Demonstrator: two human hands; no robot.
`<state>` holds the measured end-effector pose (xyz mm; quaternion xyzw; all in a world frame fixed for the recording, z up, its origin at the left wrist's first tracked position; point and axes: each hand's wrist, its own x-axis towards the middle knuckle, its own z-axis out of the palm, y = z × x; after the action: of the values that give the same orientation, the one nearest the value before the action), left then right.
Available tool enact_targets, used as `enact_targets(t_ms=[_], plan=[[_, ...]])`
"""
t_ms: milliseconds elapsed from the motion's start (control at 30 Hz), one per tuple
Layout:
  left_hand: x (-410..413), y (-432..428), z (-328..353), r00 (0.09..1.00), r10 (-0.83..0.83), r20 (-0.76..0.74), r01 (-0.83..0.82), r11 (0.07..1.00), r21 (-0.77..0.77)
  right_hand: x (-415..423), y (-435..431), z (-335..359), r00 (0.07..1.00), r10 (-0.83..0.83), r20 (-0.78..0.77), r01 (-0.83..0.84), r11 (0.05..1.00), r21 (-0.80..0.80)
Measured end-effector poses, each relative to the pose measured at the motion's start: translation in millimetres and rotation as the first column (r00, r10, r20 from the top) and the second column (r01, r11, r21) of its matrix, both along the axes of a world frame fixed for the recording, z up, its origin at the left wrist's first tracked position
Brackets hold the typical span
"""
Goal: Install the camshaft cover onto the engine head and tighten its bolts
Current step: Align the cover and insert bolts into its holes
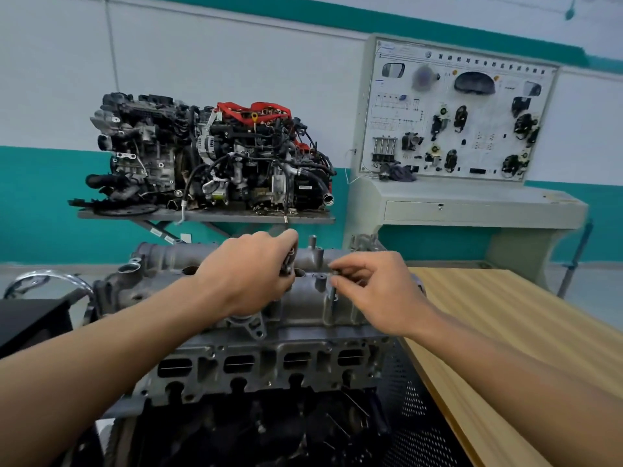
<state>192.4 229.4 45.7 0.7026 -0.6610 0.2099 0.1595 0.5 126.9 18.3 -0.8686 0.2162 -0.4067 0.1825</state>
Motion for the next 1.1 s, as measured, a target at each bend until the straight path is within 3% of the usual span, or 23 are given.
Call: enact_targets(t_ms=[133, 233, 300, 567, 1100], plan=[[4.1, -2.1, 9.3, 0.982, -0.058, -0.181, 0.075, 0.994, 0.085, 0.7, -4.4, 4.4, 0.991, -0.03, 0.129, 0.025, 0.999, 0.035], [6.5, -2.7, 20.4, 0.918, -0.135, -0.372, 0.205, 0.966, 0.156, 3.3, -3.5, 5.0, 0.99, -0.01, 0.142, 0.008, 1.0, 0.015], [8.2, -3.5, 26.2, 0.896, -0.133, -0.423, 0.243, 0.945, 0.219, 3.4, -4.2, 5.5, 0.992, 0.005, 0.125, -0.003, 1.0, -0.018], [4.9, -5.2, 30.7, 0.96, -0.064, -0.271, 0.162, 0.919, 0.359, 1.5, -10.0, 4.5, 0.993, 0.041, 0.109, -0.029, 0.994, -0.109], [6.6, -12.4, 29.5, 0.999, -0.048, -0.012, 0.048, 0.861, 0.507, -0.7, -19.4, 2.1, 0.994, 0.068, 0.085, -0.061, 0.995, -0.081]])
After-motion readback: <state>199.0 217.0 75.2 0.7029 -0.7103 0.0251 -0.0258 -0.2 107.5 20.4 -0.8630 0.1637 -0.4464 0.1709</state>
